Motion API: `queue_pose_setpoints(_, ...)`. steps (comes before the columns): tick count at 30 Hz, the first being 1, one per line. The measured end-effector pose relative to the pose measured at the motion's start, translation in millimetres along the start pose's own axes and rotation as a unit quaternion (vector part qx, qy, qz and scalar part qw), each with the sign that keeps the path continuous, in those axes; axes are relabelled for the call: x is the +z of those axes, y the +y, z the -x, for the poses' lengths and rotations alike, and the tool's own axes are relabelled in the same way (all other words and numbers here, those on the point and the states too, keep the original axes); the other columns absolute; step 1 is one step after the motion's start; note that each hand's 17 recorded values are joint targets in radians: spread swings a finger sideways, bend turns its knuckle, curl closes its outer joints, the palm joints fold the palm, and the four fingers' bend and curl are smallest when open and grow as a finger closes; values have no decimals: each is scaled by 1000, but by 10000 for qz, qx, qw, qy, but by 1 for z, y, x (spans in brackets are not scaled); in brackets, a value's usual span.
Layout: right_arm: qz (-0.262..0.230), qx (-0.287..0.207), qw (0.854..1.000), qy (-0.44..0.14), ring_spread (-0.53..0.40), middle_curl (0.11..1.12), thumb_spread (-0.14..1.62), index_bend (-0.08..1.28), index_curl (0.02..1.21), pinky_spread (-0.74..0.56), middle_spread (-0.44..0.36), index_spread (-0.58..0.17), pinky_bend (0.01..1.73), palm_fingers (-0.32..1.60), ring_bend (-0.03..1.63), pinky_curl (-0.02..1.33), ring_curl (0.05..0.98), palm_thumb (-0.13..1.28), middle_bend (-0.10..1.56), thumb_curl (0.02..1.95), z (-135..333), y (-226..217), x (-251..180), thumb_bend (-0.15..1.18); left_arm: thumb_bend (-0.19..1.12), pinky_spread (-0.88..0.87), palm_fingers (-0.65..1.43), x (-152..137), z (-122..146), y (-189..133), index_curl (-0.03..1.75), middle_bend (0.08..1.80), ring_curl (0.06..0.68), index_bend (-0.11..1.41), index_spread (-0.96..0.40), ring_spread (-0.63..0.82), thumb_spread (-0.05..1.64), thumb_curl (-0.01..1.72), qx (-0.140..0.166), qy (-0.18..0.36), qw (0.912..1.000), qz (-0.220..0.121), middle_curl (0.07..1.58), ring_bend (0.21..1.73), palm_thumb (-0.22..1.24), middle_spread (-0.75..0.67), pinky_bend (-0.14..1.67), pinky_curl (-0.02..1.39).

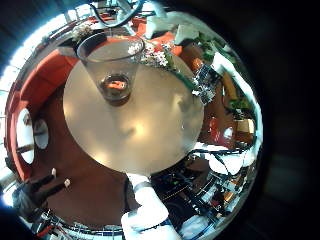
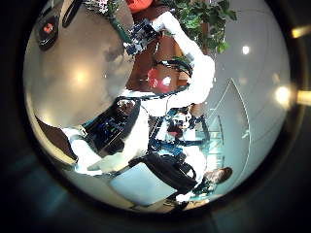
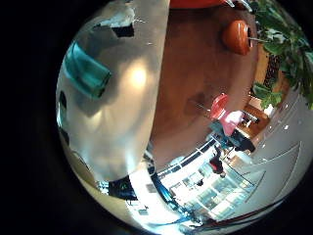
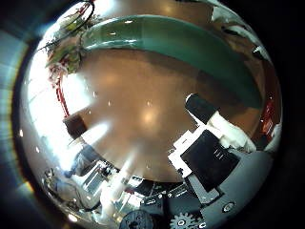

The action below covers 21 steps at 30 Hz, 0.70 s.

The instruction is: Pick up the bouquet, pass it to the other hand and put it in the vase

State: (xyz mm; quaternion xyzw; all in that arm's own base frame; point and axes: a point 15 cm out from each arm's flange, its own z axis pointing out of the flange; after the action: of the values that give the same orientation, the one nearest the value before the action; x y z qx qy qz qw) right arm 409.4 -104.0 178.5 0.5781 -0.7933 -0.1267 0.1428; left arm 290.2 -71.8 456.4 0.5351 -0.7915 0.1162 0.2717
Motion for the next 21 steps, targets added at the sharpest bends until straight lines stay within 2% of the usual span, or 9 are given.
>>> queue_pose_setpoints(8, 122, -6, 9999, 22, -190, 463, 935, 263, 436, -51, -84, -236, 734, 468, 1009, 436, 295, 746, 650, 490, 1, -2, 12, -29, -20, 501, 186, 0, 1, 0, 371, 197, 187, 181, 109, 537, 1141, 312, -15, -22, 10000, -6, 357, 492, 330, 360, 186, 281)
queue_pose_setpoints(16, 206, -26, 9998, 33, -210, 471, 936, 259, 455, -84, -112, -260, 742, 500, 1033, 412, 304, 742, 653, 483, 2, -4, 19, -28, -20, 501, 185, -1, 0, 0, 371, 197, 187, 181, 109, 537, 1141, 312, -25, -29, 10000, -13, 357, 492, 330, 359, 186, 281)
queue_pose_setpoints(21, 226, -64, 9997, 52, -238, 491, 933, 270, 462, -181, -157, -307, 780, 714, 1089, 395, 319, 751, 700, 483, 6, -3, 19, -23, -20, 501, 185, -1, 0, 0, 371, 197, 187, 181, 109, 537, 1141, 312, -24, -30, 10000, -17, 357, 492, 330, 359, 186, 282)
